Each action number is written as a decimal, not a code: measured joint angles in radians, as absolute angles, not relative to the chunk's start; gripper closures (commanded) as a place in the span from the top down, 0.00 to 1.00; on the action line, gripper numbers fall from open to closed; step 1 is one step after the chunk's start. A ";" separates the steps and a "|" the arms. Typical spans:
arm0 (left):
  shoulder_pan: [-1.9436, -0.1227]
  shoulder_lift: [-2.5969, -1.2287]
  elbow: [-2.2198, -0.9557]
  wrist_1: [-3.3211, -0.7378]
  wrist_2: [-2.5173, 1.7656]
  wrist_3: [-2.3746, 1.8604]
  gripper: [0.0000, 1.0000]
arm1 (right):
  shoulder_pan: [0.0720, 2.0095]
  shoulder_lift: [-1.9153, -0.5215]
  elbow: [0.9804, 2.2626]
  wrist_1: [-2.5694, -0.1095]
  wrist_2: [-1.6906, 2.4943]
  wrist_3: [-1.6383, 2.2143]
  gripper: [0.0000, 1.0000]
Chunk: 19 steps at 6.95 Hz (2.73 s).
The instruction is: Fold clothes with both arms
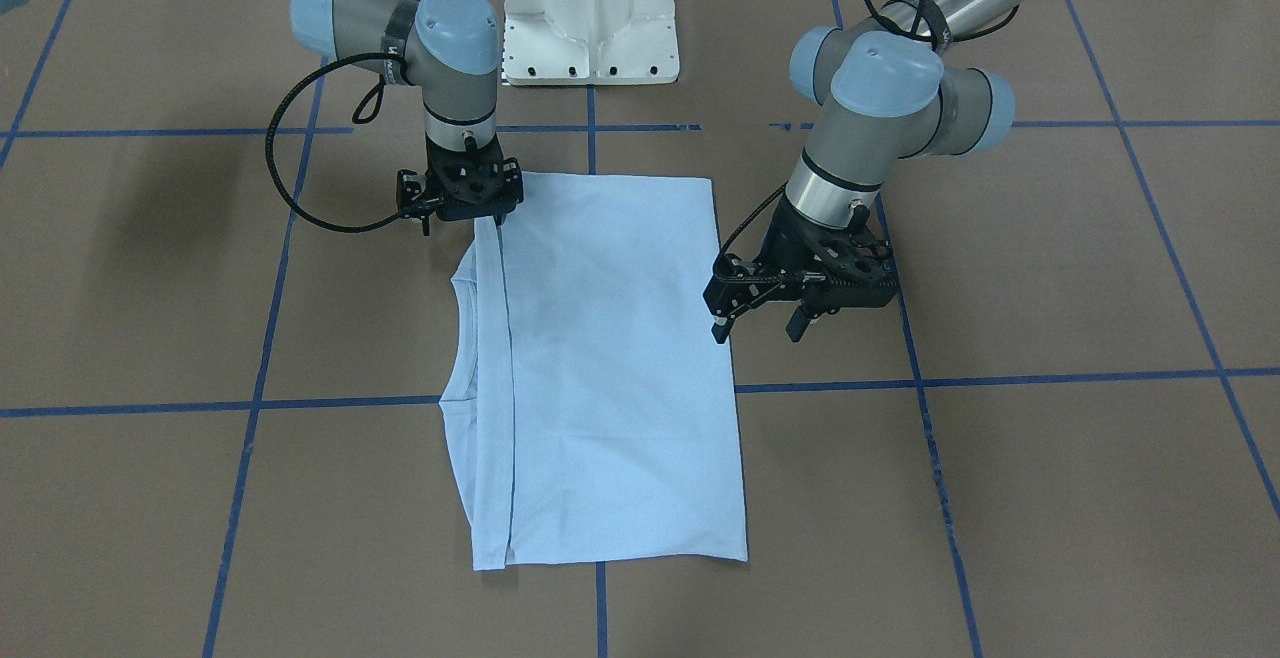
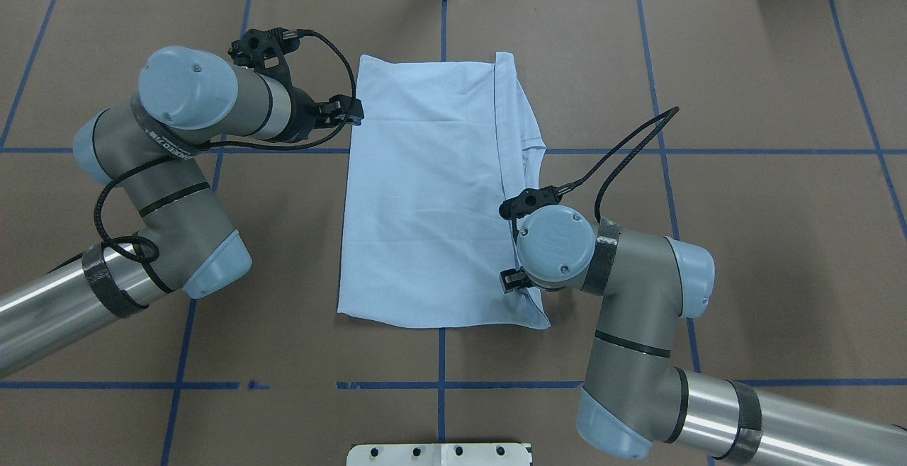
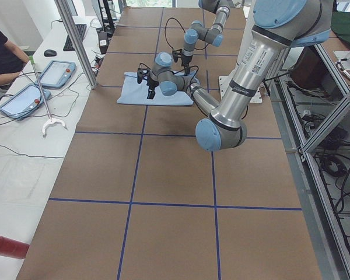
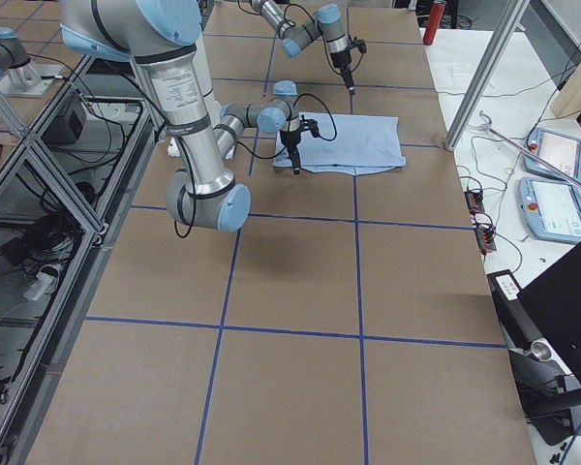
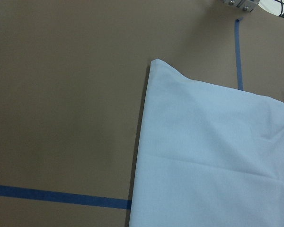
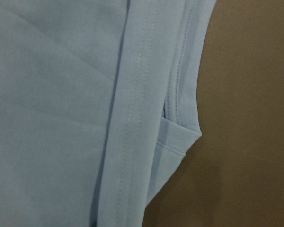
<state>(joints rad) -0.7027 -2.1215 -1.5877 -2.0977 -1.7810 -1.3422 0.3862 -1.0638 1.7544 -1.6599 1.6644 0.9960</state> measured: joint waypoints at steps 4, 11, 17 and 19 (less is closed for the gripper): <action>-0.701 -2.129 -1.587 -2.097 -1.781 -1.344 1.00 | 0.413 -1.082 1.754 -1.658 1.666 0.966 1.00; -0.681 -2.151 -1.593 -2.097 -1.782 -1.370 1.00 | 0.549 -1.086 1.762 -1.656 1.769 0.875 1.00; -0.595 -2.049 -1.714 -2.024 -1.891 -1.671 1.00 | 0.592 -1.096 1.911 -1.617 1.940 0.949 1.00; -0.483 -2.037 -1.813 -1.809 -1.813 -1.808 1.00 | 0.589 -1.106 1.928 -1.613 1.949 1.036 1.00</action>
